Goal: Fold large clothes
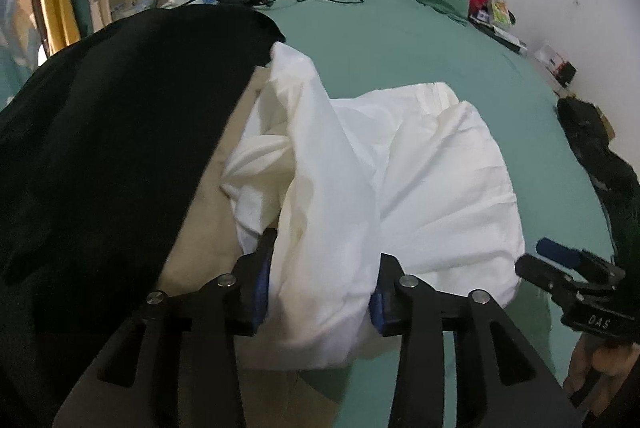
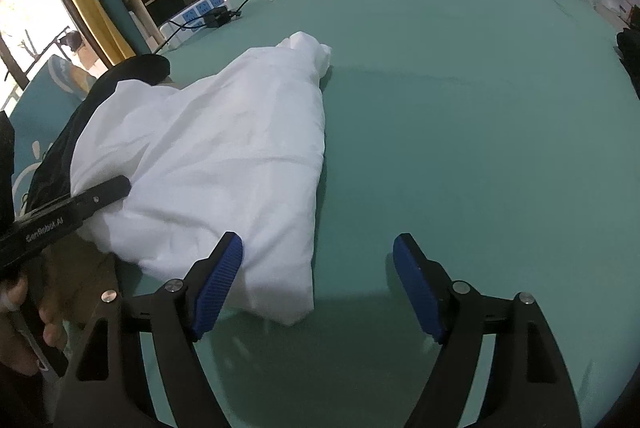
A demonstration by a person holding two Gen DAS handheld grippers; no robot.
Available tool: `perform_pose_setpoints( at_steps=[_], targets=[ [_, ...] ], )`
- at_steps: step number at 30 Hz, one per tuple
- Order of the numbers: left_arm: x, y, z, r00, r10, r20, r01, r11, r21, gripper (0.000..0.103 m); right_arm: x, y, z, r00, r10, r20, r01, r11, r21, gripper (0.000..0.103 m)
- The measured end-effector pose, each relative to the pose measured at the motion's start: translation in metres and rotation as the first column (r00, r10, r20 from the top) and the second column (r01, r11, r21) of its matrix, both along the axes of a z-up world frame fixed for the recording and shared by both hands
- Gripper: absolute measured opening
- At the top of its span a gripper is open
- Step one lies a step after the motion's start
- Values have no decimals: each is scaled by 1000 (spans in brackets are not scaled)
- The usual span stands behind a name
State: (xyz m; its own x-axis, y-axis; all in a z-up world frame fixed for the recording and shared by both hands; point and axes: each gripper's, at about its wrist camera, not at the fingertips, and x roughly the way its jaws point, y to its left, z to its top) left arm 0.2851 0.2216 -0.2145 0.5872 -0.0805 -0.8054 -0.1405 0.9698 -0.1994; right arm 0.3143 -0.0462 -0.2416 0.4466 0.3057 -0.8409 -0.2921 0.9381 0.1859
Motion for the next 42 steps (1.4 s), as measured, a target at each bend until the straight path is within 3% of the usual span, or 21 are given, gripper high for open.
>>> perform_pose_setpoints(
  at_steps=[4, 11, 18, 28, 35, 42],
  targets=[
    [-12, 5, 11, 998, 51, 32, -51, 999, 16, 51, -10, -7, 6, 1000, 5, -4, -5, 1000, -15, 78],
    [-37, -4, 25, 994, 91, 65, -94, 995, 41, 52, -32, -31, 18, 999, -43, -19, 43, 999, -4, 78],
    [-57, -34, 49, 998, 28, 63, -33, 997, 72, 60, -55, -52, 33, 998, -56, -12, 56, 998, 6, 78],
    [-97, -65, 76, 998, 29, 57, -31, 999, 33, 60, -88, -83, 60, 997, -77, 23, 76, 997, 22, 78],
    [-132, -90, 92, 994, 57, 97, -63, 996, 58, 60, -113, -114, 71, 994, -99, 41, 98, 995, 24, 78],
    [-156, -117, 111, 988, 24, 151, -33, 998, 57, 61, -133, -149, 83, 989, -135, 54, 133, 991, 34, 78]
  ],
)
